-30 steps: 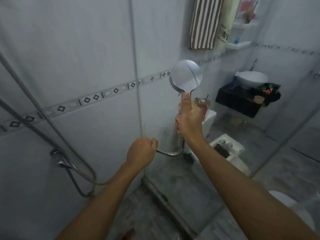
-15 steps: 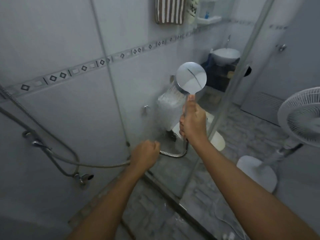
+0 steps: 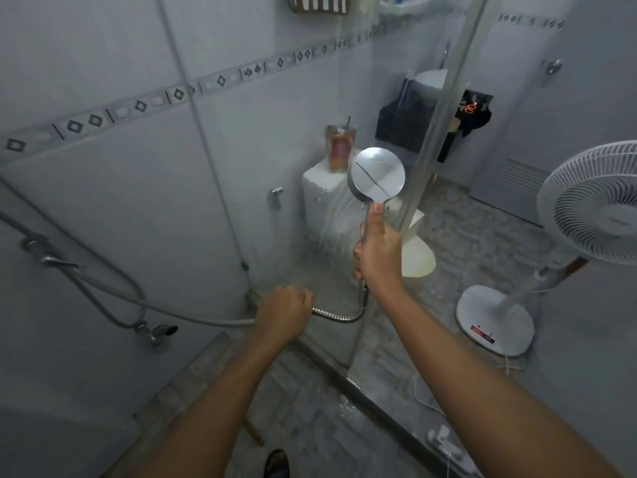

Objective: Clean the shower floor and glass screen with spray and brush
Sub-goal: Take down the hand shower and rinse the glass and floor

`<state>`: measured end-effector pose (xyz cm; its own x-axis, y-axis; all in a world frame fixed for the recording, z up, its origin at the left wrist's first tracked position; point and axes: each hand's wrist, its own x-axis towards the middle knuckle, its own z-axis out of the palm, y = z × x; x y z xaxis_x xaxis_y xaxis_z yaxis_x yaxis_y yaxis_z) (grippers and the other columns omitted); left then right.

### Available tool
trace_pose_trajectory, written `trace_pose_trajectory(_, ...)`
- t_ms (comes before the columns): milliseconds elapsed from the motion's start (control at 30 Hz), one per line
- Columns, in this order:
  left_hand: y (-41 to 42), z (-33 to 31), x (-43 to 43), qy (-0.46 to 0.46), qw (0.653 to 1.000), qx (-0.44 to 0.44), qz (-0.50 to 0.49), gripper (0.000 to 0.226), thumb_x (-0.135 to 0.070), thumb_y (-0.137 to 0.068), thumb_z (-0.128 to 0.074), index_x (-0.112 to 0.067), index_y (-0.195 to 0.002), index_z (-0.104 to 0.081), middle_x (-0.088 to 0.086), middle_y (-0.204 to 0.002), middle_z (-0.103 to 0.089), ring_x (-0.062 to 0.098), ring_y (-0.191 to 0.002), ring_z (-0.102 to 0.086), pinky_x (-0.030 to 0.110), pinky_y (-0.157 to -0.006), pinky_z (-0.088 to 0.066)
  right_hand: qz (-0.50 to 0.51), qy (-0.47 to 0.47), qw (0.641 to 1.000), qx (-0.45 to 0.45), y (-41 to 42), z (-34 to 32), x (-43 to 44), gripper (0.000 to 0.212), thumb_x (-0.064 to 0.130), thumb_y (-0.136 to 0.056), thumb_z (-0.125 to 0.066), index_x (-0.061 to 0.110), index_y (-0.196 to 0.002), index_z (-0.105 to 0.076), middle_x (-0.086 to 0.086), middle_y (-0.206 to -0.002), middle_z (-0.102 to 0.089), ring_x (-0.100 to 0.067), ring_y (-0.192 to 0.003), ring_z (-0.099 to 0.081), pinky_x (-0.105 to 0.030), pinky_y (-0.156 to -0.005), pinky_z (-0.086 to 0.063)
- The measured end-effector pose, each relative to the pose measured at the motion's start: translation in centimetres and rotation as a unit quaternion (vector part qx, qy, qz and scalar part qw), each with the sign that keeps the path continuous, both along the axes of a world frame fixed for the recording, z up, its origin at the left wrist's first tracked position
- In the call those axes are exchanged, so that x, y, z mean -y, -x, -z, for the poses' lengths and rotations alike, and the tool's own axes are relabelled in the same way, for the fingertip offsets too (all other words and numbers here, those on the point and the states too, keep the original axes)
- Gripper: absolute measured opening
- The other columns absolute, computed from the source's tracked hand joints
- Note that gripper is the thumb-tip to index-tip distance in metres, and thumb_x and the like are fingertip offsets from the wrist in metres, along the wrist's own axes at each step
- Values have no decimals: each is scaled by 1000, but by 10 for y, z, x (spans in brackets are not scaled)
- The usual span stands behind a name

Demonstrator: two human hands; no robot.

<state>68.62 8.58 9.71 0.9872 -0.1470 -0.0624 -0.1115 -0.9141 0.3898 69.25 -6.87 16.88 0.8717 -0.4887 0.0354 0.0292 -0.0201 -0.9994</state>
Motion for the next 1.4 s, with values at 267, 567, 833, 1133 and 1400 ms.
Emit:
trace_pose_trajectory(267, -19, 31, -69, 13, 998, -47, -50, 48, -34, -101, -39, 2, -85, -66, 24, -95, -68, 40, -91, -65, 42, -76, -50, -53, -14, 998, -39, -50, 41, -66, 57, 67, -99, -35, 16, -72, -39, 1, -47, -35, -15, -34, -34, -23, -38, -33)
trace_pose_trajectory(567, -42, 70, -185, 12, 985, -92, -145, 43, -29, -103, -40, -6, -71, -57, 23, -97, -67, 37, -93, -64, 39, -73, -44, -137, -15, 987, -82, -115, 94, -194, 61, 74, -94, -38, 18, -68, -37, -7, -52, -32, -17, -42, -33, -31, -46, -32)
trace_pose_trajectory(833, -45, 91, -276, 31, 972, -111, -203, 47, -29, -105, -40, 1, -82, -67, 22, -97, -70, 35, -91, -66, 40, -74, -48, -184, -77, 972, -127, -140, 117, -292, 55, 63, -101, -39, 14, -75, -43, -4, -50, -31, -15, -38, -30, -21, -38, -28)
trace_pose_trajectory(1133, -39, 130, -324, 35, 961, -110, -252, 47, -31, -103, -39, 0, -83, -69, 19, -92, -69, 33, -89, -65, 37, -72, -46, -224, -72, 959, -157, -142, 139, -342, 55, 64, -100, -37, 17, -73, -38, -4, -51, -30, -15, -40, -27, -22, -39, -26)
trace_pose_trajectory(1400, -27, 155, -293, 37, 969, -128, -208, 45, -35, -100, -43, -12, -64, -59, 8, -66, -50, 25, -65, -53, 29, -58, -33, -155, -90, 965, -194, -122, 174, -300, 59, 73, -95, -36, 21, -66, -38, -2, -48, -30, -15, -38, -29, -23, -40, -31)
